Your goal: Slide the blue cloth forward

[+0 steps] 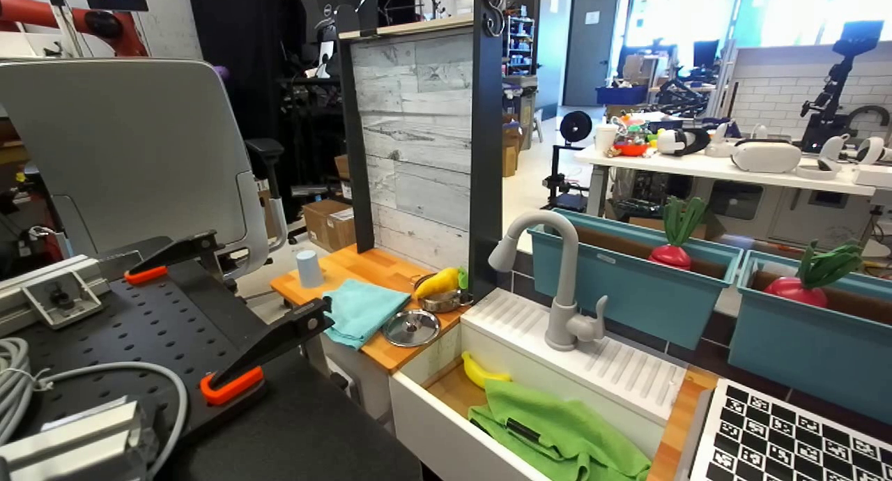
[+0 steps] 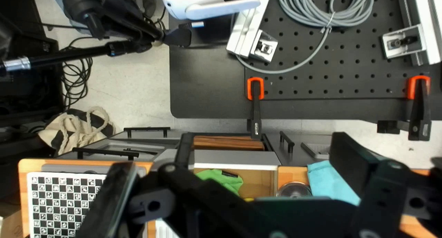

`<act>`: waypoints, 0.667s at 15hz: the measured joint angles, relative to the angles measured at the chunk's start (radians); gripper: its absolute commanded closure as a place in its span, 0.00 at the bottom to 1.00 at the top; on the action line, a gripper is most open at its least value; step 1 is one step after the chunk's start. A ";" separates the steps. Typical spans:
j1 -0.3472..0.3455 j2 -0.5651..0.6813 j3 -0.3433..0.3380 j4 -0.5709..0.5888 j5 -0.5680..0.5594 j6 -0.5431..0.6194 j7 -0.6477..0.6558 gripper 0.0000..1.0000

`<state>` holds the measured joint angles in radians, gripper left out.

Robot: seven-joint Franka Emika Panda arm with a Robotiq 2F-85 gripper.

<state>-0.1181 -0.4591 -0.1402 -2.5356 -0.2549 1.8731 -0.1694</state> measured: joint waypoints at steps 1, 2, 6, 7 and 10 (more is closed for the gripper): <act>0.011 0.027 0.014 0.005 0.011 0.032 0.027 0.00; 0.022 0.058 0.028 0.012 0.021 0.066 0.060 0.00; 0.048 0.189 0.086 0.049 0.048 0.189 0.193 0.00; 0.053 0.219 0.101 0.057 0.048 0.218 0.221 0.00; 0.072 0.316 0.145 0.084 0.040 0.309 0.298 0.00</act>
<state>-0.0457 -0.1427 0.0051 -2.4519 -0.2146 2.1817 0.1284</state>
